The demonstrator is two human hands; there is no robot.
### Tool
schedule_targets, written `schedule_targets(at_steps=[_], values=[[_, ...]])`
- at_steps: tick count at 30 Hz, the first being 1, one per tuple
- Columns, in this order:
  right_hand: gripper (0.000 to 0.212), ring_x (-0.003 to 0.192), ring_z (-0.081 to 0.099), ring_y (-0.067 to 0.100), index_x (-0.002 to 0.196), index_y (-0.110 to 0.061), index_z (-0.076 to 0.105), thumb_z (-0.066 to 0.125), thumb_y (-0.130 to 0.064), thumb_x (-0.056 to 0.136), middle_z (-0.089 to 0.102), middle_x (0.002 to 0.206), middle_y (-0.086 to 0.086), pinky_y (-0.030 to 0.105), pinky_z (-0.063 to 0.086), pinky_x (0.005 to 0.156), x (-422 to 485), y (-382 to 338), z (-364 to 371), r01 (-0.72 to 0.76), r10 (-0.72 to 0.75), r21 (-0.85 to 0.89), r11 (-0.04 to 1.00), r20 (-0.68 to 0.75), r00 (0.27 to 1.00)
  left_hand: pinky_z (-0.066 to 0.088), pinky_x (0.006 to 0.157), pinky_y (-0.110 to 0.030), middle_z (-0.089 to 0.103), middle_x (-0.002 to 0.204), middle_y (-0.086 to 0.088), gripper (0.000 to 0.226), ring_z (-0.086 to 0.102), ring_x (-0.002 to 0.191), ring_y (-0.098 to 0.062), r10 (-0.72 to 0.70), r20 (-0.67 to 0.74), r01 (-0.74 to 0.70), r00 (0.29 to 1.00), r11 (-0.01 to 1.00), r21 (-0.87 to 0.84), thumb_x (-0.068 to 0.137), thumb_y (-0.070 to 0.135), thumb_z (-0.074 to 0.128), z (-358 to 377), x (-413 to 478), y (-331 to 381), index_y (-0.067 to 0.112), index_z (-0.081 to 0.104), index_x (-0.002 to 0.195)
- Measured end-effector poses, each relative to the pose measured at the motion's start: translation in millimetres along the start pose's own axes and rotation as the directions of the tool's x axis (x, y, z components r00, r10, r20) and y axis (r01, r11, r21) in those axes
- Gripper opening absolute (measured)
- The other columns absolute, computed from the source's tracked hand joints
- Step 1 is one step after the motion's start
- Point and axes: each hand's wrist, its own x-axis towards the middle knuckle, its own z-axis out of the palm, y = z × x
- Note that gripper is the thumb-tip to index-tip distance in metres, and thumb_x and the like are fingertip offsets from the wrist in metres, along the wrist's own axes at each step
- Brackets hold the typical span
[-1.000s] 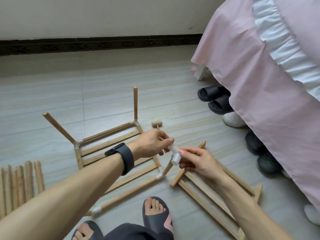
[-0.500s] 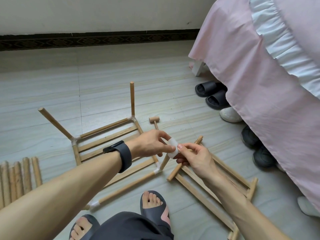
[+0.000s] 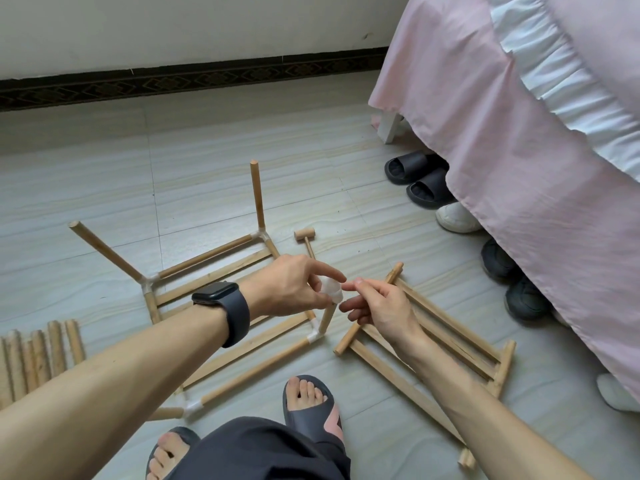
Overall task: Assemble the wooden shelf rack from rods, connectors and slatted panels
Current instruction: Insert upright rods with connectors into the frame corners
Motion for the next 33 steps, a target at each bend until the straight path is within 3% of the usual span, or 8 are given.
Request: schedule_targets(at_steps=[3, 6, 10, 14, 20, 27, 31, 33], values=[[0.021, 0.073, 0.069, 0.005, 0.1, -0.042, 0.071, 0.068, -0.023, 0.09, 0.075, 0.098, -0.01, 0.019, 0.051, 0.072, 2.6, 22.3, -0.5, 0.066, -0.057, -0.328, 0.942, 0.036, 0.998, 0.039, 0.065, -0.013, 0.066, 0.091, 0.011, 0.036, 0.06, 0.081, -0.006, 0.026, -0.048, -0.023, 0.999, 0.998, 0.059, 0.094, 0.042, 0.064, 2.2, -1.1, -2.2, 0.041, 0.065, 0.129], [0.02, 0.079, 0.062, -0.012, 0.108, -0.048, 0.065, 0.068, -0.04, 0.089, 0.07, 0.113, -0.021, 0.009, 0.042, 0.072, 4.2, 39.4, 10.8, 0.175, -0.09, -0.493, 0.852, 0.19, 0.978, 0.04, 0.067, -0.017, 0.066, 0.088, 0.011, 0.034, 0.062, 0.083, -0.009, 0.044, -0.067, -0.036, 0.997, 0.993, 0.113, 0.094, 0.042, 0.063, 2.2, -0.2, -1.1, 0.042, 0.066, 0.128], [0.011, 0.065, 0.058, -0.003, 0.091, -0.043, 0.057, 0.055, -0.054, 0.093, 0.071, 0.094, -0.015, 0.025, 0.043, 0.066, 12.5, 52.0, 18.7, 0.215, -0.148, -0.552, 0.806, 0.164, 0.975, 0.037, 0.07, -0.019, 0.065, 0.09, 0.007, 0.036, 0.056, 0.079, -0.01, 0.091, -0.052, -0.076, 0.995, 0.968, 0.24, 0.095, 0.039, 0.06, 3.3, 0.6, 5.3, 0.041, 0.065, 0.13], [0.018, 0.059, 0.054, 0.0, 0.083, -0.042, 0.054, 0.052, -0.057, 0.092, 0.061, 0.066, -0.022, 0.018, 0.036, 0.055, 15.6, 54.9, 17.5, 0.251, -0.189, -0.581, 0.775, 0.166, 0.968, 0.047, 0.076, -0.026, 0.066, 0.089, 0.008, 0.038, 0.06, 0.084, -0.011, 0.074, -0.053, -0.058, 0.996, 0.967, 0.25, 0.094, 0.04, 0.063, 2.7, 0.3, -0.6, 0.039, 0.064, 0.132], [0.033, 0.063, 0.053, -0.005, 0.096, -0.039, 0.057, 0.042, -0.067, 0.085, 0.056, 0.063, -0.033, 0.026, 0.031, 0.059, 19.5, 58.8, 19.1, 0.272, -0.223, -0.622, 0.734, 0.157, 0.962, 0.046, 0.077, -0.033, 0.046, 0.081, 0.015, 0.036, 0.054, 0.093, -0.014, 0.131, -0.105, -0.088, 0.986, 0.936, 0.341, 0.097, 0.049, 0.054, 28.5, 4.1, -6.4, 0.053, 0.057, 0.133], [0.052, 0.067, 0.055, 0.015, 0.091, -0.022, 0.072, 0.043, -0.065, 0.084, 0.062, 0.06, -0.006, 0.018, 0.031, 0.056, 18.3, 68.9, 7.0, 0.302, -0.284, -0.641, 0.706, 0.135, 0.949, 0.04, 0.077, -0.026, 0.059, 0.107, 0.002, 0.037, 0.059, 0.114, -0.02, 0.141, -0.054, -0.115, 0.988, 0.935, 0.336, 0.101, 0.045, 0.051, 38.7, 15.5, 6.3, 0.044, 0.057, 0.138], [0.027, 0.086, 0.057, 0.019, 0.098, -0.021, 0.074, 0.06, -0.044, 0.096, 0.072, 0.076, 0.007, 0.006, 0.034, 0.059, 17.8, 70.7, -4.4, 0.282, -0.252, -0.68, 0.677, 0.146, 0.957, 0.048, 0.087, -0.031, 0.054, 0.111, 0.005, 0.04, 0.058, 0.117, -0.02, 0.126, 0.001, -0.118, 0.992, 0.928, 0.353, 0.102, 0.048, 0.046, 40.4, 16.1, 21.0, 0.046, 0.051, 0.142], [0.028, 0.081, 0.061, 0.023, 0.106, -0.023, 0.073, 0.058, -0.046, 0.098, 0.073, 0.08, 0.008, 0.014, 0.034, 0.058, 17.7, 68.4, -0.9, 0.285, -0.248, -0.692, 0.663, 0.156, 0.956, 0.048, 0.081, -0.033, 0.057, 0.114, 0.006, 0.042, 0.057, 0.118, -0.019, 0.099, 0.027, -0.101, 0.995, 0.91, 0.403, 0.101, 0.054, 0.046, 32.6, 13.8, 19.7, 0.051, 0.048, 0.142]])
